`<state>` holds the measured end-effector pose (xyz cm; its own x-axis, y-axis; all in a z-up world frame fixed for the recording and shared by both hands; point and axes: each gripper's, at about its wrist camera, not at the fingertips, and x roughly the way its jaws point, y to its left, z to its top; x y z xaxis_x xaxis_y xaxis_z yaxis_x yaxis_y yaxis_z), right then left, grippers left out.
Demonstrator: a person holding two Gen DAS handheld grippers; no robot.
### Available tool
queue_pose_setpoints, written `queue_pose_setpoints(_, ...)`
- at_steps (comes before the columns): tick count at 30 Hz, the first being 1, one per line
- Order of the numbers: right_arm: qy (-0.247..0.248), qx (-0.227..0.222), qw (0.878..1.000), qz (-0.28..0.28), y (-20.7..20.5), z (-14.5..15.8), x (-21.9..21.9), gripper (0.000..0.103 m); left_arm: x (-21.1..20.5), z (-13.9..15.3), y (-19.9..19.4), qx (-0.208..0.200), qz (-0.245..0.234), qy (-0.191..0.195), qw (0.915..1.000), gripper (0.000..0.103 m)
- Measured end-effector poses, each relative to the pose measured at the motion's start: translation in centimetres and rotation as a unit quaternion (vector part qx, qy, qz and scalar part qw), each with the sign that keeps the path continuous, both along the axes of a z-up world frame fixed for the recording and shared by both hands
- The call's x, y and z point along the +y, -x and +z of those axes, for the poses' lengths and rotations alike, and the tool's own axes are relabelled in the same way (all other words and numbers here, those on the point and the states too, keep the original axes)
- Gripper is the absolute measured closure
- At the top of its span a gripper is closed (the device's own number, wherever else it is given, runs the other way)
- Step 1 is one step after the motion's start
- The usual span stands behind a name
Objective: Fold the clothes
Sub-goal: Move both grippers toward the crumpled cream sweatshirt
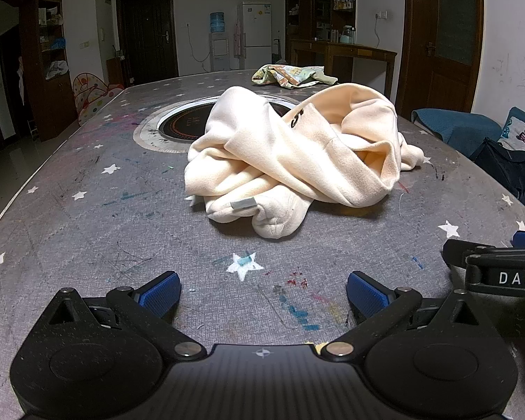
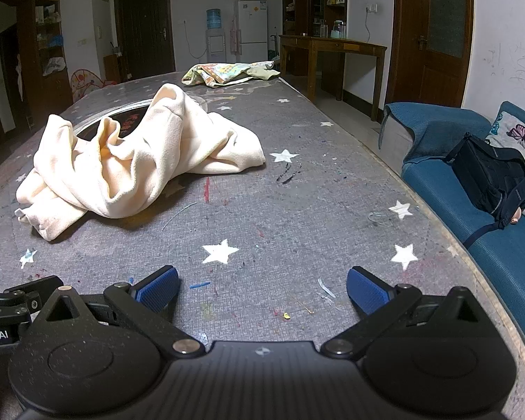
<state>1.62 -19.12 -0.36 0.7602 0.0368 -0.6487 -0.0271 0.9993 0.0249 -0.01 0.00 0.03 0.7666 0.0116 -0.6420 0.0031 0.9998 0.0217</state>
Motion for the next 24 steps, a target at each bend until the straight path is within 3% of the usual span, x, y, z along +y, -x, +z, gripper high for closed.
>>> queue_pose_setpoints(12,-0.006,-0.002,1.000,0.015,0.1,0.1,-0.3,0.000,-0.1,0.5,0.2,0.002,0.004,0.000,1.0000,0.000)
queue_pose_setpoints(24,0.004,-0.025,0.997,0.075,0.8,1.4,0.6,0.000,0.2,1.0,0.5,0.001,0.015,0.007,0.9999,0.000)
